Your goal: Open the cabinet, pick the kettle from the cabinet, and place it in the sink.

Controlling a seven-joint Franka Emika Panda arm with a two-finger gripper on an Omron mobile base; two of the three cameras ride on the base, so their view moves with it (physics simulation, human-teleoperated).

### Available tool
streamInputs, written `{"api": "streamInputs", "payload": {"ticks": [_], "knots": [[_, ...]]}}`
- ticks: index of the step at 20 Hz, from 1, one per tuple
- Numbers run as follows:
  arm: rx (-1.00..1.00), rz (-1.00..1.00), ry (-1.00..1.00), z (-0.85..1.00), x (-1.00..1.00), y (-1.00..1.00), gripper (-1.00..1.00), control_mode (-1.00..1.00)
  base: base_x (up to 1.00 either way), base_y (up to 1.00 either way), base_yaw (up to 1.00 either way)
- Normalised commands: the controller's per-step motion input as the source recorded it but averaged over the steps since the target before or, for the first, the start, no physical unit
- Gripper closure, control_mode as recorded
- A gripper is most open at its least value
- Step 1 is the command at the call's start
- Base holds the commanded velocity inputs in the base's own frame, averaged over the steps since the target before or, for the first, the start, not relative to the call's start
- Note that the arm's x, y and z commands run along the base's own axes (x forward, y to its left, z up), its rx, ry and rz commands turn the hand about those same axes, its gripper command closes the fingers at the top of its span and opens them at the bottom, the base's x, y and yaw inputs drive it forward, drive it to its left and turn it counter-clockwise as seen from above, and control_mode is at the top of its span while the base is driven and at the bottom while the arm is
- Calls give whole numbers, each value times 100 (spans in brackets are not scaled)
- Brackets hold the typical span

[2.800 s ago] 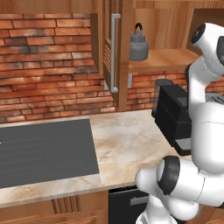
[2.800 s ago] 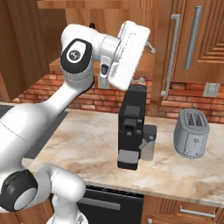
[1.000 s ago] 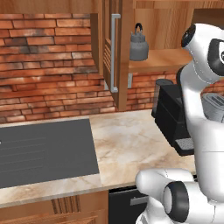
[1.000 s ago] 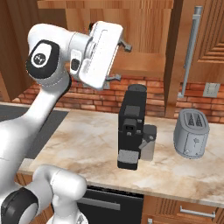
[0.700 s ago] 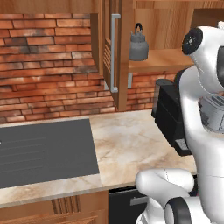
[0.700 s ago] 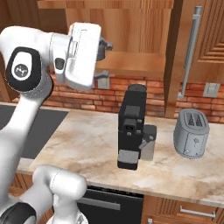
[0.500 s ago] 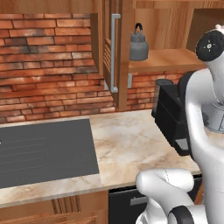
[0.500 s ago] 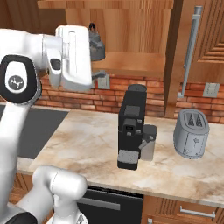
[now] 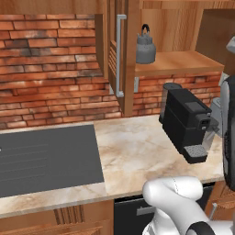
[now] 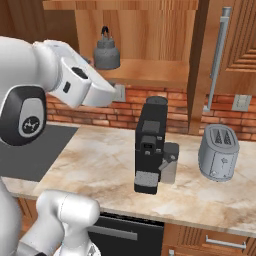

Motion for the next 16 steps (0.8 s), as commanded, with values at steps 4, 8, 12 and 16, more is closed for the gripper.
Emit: {"api": "streamInputs", "payload": {"ticks": [4,8,12,16], "knots": [[-3,56,14,5,1,40,-100,-100,0,0,0],[-3,36,11,6,15,42,-100,-100,0,0,0],[0,22,7,0,24,45,-100,-100,0,0,0],[2,26,3,-1,20,37,-100,-100,0,0,0]]}}
